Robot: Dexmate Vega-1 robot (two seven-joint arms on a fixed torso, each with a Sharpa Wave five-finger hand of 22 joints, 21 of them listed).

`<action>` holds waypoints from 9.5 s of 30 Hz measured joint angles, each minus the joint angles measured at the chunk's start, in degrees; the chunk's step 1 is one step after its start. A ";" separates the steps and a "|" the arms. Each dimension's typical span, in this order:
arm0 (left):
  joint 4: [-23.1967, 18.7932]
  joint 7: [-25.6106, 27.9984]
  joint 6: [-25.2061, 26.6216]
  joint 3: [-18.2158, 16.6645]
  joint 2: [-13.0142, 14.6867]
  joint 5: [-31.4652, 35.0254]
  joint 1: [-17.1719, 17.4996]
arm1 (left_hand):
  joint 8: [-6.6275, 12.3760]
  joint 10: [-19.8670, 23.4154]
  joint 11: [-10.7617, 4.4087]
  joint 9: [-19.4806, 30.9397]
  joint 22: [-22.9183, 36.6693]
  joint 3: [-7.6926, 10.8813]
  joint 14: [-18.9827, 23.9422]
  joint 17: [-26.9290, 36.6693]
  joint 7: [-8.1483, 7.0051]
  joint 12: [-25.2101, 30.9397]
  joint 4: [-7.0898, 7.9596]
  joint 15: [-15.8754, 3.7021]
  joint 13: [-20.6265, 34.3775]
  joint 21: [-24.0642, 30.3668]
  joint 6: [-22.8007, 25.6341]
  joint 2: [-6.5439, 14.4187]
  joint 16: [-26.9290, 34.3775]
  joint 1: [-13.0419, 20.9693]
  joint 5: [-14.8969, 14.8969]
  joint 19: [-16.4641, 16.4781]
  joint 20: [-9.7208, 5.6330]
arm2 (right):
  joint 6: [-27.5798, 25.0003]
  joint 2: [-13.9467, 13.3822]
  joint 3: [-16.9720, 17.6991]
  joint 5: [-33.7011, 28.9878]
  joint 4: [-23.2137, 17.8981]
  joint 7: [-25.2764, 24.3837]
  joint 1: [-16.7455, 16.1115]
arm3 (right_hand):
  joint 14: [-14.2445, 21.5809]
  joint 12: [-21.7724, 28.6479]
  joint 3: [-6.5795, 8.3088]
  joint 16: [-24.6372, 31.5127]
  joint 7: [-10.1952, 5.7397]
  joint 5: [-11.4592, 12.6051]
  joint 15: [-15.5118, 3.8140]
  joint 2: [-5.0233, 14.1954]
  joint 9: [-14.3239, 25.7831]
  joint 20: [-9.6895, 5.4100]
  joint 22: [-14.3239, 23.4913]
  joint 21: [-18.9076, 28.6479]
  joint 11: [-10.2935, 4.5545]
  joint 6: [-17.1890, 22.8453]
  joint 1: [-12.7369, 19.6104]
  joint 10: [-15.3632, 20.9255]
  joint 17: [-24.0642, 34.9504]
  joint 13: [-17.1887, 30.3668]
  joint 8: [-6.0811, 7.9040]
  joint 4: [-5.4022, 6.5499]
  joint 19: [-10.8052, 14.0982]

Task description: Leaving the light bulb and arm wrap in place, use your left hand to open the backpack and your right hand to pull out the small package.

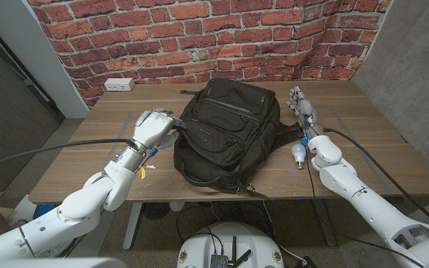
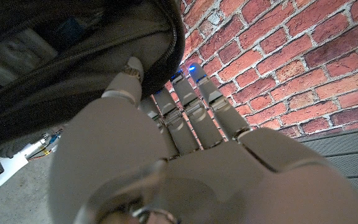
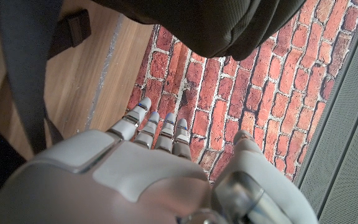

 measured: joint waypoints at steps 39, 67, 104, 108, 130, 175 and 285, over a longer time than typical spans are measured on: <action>-5.44 -16.67 -0.83 -1.69 -6.90 -10.58 -9.50 | 0.27 0.57 -0.01 0.01 -0.02 0.55 0.82 0.06 0.03 -0.44 -0.55 -0.41 0.03 -0.23 0.35 -0.29 0.00 -0.31 0.00 -0.01 0.01 | -5.82 -5.85 2.08 0.71 -10.64 -1.24 -5.71 | 0.00 0.01 0.24 0.34 0.00 0.00 0.00 0.00 0.00 0.00 0.00 0.00 0.00 0.00 0.00 0.00 -0.27 -0.01 0.00 -0.23 0.00; 1.16 -23.23 -6.02 1.15 -9.74 -20.14 -21.38 | 0.24 1.19 0.14 0.03 -0.02 0.55 1.59 0.04 0.03 -0.24 -0.55 -0.72 0.13 -0.23 0.38 0.15 0.00 -0.54 -0.20 -0.02 0.01 | -10.29 -8.27 3.92 -3.75 -22.50 -9.98 -13.28 | 0.00 0.02 0.71 0.34 0.00 -0.28 0.00 0.00 0.00 0.21 -0.13 0.00 0.00 0.00 0.00 0.00 -0.26 -0.02 0.00 -0.68 0.21; 3.32 -32.48 4.38 6.62 -16.47 -37.00 -33.79 | 0.72 1.93 0.68 0.04 -0.02 1.03 3.08 0.16 1.07 -0.23 -1.03 -1.44 0.22 -0.23 1.40 -0.21 0.00 -0.03 0.23 1.36 -0.29 | -12.92 -9.64 7.47 -11.49 -34.42 -18.00 -24.18 | 0.69 0.02 0.95 0.51 0.00 -0.27 -0.18 0.38 0.00 0.31 -0.12 0.00 -0.40 0.00 0.84 0.48 -0.54 -0.14 0.00 -1.40 0.74; 3.32 -33.07 5.40 7.29 -16.80 -38.47 -35.06 | 0.69 2.02 0.76 0.04 -0.02 1.03 3.07 0.15 1.29 -0.26 -1.03 -1.43 0.24 -0.23 1.61 -0.21 -0.01 -0.03 0.23 1.53 -0.30 | -13.24 -9.74 7.72 -12.76 -35.62 -18.83 -25.36 | 1.16 0.02 1.18 0.72 -0.20 -0.27 -0.11 0.39 0.00 0.12 -0.12 0.28 -0.51 0.20 0.85 0.94 -0.54 0.01 0.00 -1.63 1.17; 4.76 -35.69 12.57 10.88 -18.65 -47.85 -41.97 | 0.25 2.55 0.92 0.87 -0.03 1.35 3.89 0.09 2.80 -0.37 -1.35 -1.43 0.28 0.00 1.92 -0.22 -0.01 -0.02 0.15 2.25 -0.59 | -14.77 -8.37 8.41 -20.66 -41.78 -23.44 -31.93 | 2.27 0.43 1.36 1.15 -0.62 -0.49 -0.22 0.61 0.00 0.10 -0.11 0.37 -0.50 1.23 1.52 2.60 -0.80 0.00 0.22 -2.27 2.37; 16.27 -37.88 11.87 17.32 -23.21 -56.29 -54.83 | 0.42 2.88 1.25 1.24 -0.03 1.60 5.36 0.07 3.77 -0.38 -1.60 -1.66 0.29 0.00 1.73 -0.33 -0.02 0.53 0.22 3.17 -0.91 | -24.24 -5.89 4.92 -38.90 -52.41 -30.67 -40.28 | 6.98 1.25 2.02 2.65 -0.48 -0.93 -0.28 1.05 0.13 0.00 0.03 0.78 -0.18 6.08 4.08 7.20 -1.59 0.28 0.88 -5.19 5.75; 35.15 -38.58 -6.51 17.47 -31.00 -63.56 -59.49 | -0.16 3.20 1.19 1.48 -0.03 1.98 5.93 0.02 4.05 -0.52 -1.98 -1.63 0.26 0.00 1.47 -0.30 -0.01 0.48 -0.11 3.77 -0.90 | -56.31 -5.03 -23.11 -87.49 -62.26 -13.49 -29.73 | 16.38 0.74 4.59 6.88 -2.25 -0.89 -0.40 -1.45 0.37 0.00 0.13 0.89 -3.69 9.20 20.01 12.05 -0.37 1.06 0.53 -10.87 12.50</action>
